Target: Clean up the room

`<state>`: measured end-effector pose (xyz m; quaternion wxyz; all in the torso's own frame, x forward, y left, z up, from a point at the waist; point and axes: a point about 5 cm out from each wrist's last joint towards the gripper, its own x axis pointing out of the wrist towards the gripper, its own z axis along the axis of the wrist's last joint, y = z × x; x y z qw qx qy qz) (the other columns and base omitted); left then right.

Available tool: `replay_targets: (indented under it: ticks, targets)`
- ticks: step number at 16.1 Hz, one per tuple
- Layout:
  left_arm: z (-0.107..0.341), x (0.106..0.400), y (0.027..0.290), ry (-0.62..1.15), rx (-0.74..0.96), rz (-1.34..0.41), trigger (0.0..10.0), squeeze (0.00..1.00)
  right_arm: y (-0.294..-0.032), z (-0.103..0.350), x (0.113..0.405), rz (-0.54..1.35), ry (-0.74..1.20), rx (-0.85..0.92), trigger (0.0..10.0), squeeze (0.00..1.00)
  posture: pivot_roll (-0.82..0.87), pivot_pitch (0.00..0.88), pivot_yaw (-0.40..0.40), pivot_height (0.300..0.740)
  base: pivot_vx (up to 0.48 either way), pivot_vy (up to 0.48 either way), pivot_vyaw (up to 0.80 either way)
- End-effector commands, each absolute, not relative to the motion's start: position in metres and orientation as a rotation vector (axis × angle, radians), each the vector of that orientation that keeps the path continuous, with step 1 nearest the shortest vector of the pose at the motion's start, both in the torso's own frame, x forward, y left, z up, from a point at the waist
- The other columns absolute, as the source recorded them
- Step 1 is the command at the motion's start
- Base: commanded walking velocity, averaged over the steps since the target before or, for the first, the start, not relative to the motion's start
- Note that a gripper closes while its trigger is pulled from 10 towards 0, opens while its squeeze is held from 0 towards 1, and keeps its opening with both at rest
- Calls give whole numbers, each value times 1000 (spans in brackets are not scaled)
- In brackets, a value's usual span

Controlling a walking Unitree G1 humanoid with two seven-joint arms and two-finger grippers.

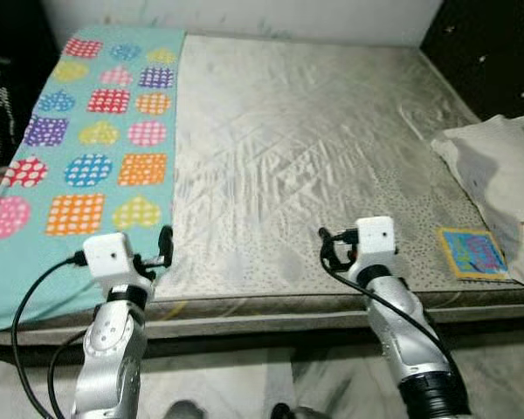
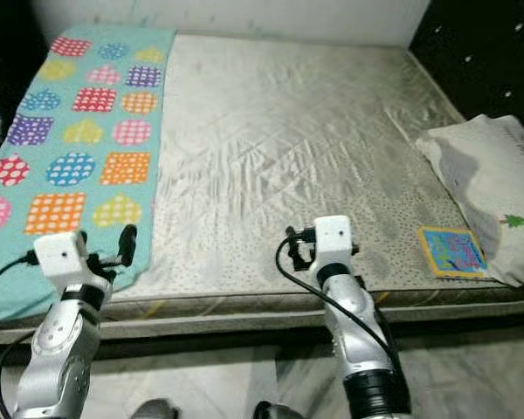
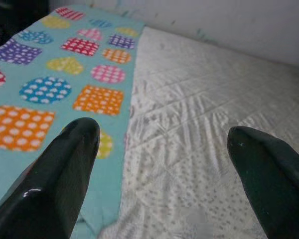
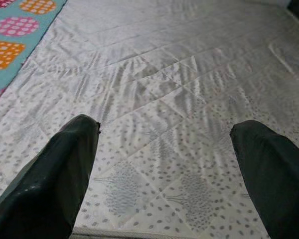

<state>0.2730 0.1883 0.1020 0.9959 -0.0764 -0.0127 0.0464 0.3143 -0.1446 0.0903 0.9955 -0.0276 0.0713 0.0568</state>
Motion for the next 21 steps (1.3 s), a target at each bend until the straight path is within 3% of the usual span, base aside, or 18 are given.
replay_targets:
  ticks: [1,12,21]
  targets:
    - [99,269,196,-12,-141,123,10000,0,-140,92,315,131,140,-50,10000,0,126,155,-86,740,0,480,0]
    - [99,269,195,-12,-136,125,10000,0,-139,92,316,141,142,-51,10000,0,117,166,-88,740,0,480,0]
    - [101,268,189,-32,-146,72,10000,0,-137,91,316,151,147,-44,10000,0,115,169,-88,740,0,0,0]
